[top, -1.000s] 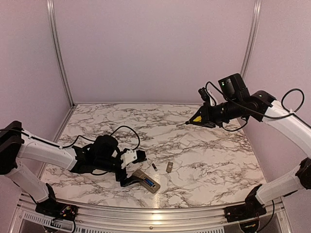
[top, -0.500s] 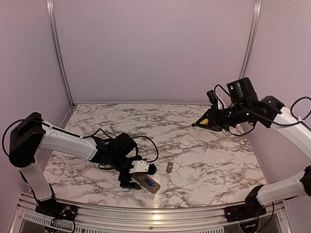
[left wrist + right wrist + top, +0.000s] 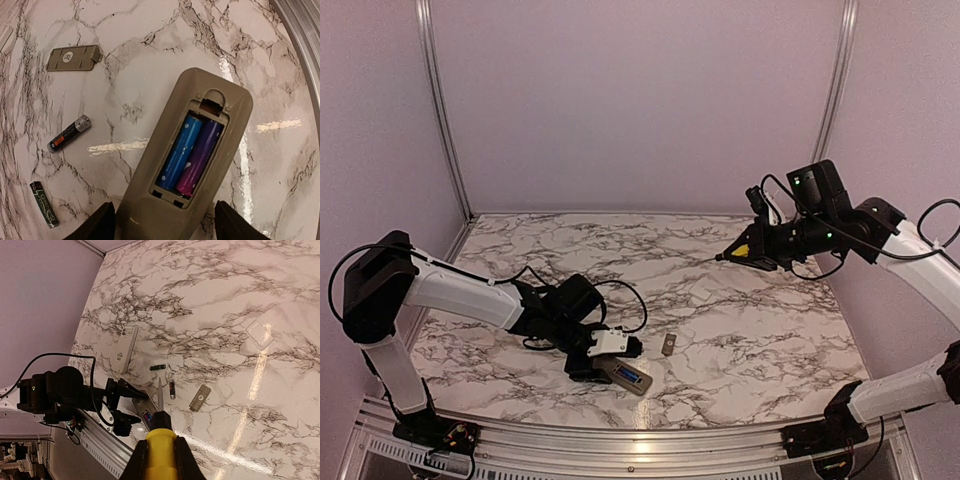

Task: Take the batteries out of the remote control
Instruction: Adjust the remote control without the battery cover at the center of the board.

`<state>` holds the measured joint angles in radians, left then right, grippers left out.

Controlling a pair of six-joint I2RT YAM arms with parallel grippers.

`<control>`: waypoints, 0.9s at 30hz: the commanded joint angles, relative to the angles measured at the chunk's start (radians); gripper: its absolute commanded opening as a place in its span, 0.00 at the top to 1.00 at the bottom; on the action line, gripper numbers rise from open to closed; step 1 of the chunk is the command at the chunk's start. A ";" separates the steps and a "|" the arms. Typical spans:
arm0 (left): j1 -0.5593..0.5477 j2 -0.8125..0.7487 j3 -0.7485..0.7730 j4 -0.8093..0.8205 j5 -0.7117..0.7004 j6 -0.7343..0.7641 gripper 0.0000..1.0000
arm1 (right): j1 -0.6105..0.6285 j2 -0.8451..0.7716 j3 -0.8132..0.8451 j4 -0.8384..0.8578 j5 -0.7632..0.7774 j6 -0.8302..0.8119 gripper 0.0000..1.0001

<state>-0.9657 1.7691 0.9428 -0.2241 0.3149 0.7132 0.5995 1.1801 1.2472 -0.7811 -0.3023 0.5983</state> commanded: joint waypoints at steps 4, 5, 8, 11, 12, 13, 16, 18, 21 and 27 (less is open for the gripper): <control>-0.027 0.002 -0.006 -0.015 -0.017 -0.215 0.29 | -0.012 -0.017 -0.010 0.021 0.006 0.008 1.00; -0.030 -0.003 -0.007 -0.011 -0.018 -0.247 0.29 | -0.012 -0.016 -0.011 0.023 0.004 0.007 1.00; -0.048 -0.021 -0.010 0.004 -0.036 -0.322 0.30 | -0.012 -0.018 -0.015 0.025 0.001 0.006 1.00; -0.066 -0.036 -0.013 0.013 -0.062 -0.377 0.34 | -0.012 -0.024 -0.021 0.030 -0.006 0.009 1.00; -0.071 -0.039 -0.012 0.014 -0.071 -0.393 0.35 | -0.012 -0.027 -0.026 0.031 -0.007 0.009 1.00; -0.075 -0.039 -0.011 0.013 -0.078 -0.410 0.36 | -0.011 -0.031 -0.029 0.032 -0.009 0.011 1.00; -0.078 -0.042 -0.004 0.014 -0.113 -0.500 0.37 | -0.012 -0.042 -0.041 0.031 -0.011 0.015 1.00; -0.078 -0.041 0.009 0.007 -0.135 -0.575 0.37 | -0.012 -0.045 -0.043 0.027 -0.014 0.015 1.00; -0.082 -0.046 0.010 0.008 -0.149 -0.647 0.38 | -0.012 -0.052 -0.044 0.022 -0.009 0.016 1.00; -0.083 -0.118 -0.033 0.115 -0.201 -0.664 0.30 | -0.012 -0.060 -0.050 0.023 -0.012 0.018 1.00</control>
<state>-1.0462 1.7306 0.9314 -0.1841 0.1680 0.0933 0.5972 1.1381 1.2041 -0.7670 -0.3084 0.6056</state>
